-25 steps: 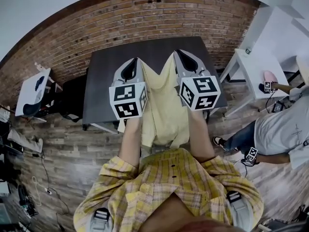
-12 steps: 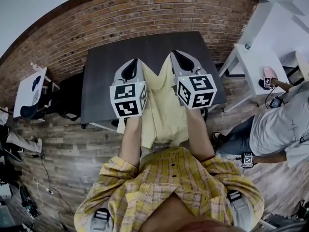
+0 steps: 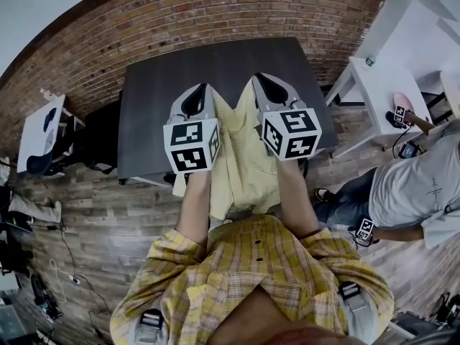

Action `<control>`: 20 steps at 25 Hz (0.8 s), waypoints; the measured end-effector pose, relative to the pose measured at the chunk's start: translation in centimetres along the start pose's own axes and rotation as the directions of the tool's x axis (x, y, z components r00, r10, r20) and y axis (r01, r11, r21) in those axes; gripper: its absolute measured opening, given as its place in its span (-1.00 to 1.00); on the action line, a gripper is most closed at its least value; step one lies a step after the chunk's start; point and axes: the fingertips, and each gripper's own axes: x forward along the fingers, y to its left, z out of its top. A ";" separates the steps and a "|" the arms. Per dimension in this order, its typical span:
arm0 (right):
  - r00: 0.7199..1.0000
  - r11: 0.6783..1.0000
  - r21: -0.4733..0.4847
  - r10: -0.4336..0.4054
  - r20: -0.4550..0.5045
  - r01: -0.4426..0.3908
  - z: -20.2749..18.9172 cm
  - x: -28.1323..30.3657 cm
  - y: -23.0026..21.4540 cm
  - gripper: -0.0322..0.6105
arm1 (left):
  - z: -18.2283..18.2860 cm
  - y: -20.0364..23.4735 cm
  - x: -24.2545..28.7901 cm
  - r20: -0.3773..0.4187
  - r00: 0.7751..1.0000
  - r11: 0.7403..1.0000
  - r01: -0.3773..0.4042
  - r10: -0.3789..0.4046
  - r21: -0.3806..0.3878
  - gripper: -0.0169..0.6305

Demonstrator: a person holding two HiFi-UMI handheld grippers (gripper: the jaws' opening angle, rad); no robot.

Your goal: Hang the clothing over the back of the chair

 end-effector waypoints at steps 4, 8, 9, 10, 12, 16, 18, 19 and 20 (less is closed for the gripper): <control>1.000 1.000 0.009 0.011 -0.017 -0.011 -0.7 0.0 0.3 -0.86 | -0.5 -0.3 0.0 -0.013 1.000 1.000 0.006 -0.006 0.000 -0.93; 0.999 1.000 0.023 0.017 -0.027 -0.016 -1.1 0.0 0.3 -0.86 | -1.0 -0.3 0.2 -0.026 1.000 1.000 0.005 -0.005 -0.004 -0.93; 0.999 1.000 0.026 0.017 -0.031 -0.016 -1.2 0.0 0.3 -0.86 | -1.2 -0.3 0.3 -0.030 1.000 1.000 0.005 -0.005 -0.004 -0.93; 0.999 0.999 0.028 0.017 -0.035 -0.016 -1.4 0.1 0.3 -0.86 | -1.3 -0.2 0.4 -0.035 0.999 1.000 0.004 -0.004 -0.005 -0.93; 0.999 0.999 0.029 0.022 -0.047 -0.020 -1.8 0.4 0.4 -0.86 | -1.5 -0.1 0.5 -0.040 0.999 1.000 0.001 -0.001 -0.007 -0.93; 0.997 0.999 0.028 0.035 -0.071 -0.033 -2.6 0.7 0.7 -0.86 | -1.8 0.0 0.7 -0.043 0.999 1.000 -0.002 0.002 -0.007 -0.93; 0.996 0.999 0.029 0.041 -0.079 -0.039 -3.0 0.8 0.8 -0.86 | -2.0 -0.1 0.7 -0.045 0.999 1.000 0.000 0.000 -0.007 -0.93; 0.996 0.999 0.029 0.042 -0.082 -0.040 -3.2 0.8 0.9 -0.86 | -2.1 -0.1 0.7 -0.047 0.999 1.000 0.000 -0.001 -0.007 -0.93; 0.996 0.999 0.029 0.042 -0.083 -0.040 -3.3 0.9 1.0 -0.86 | -2.1 -0.1 0.7 -0.048 0.999 1.000 0.001 -0.001 -0.007 -0.93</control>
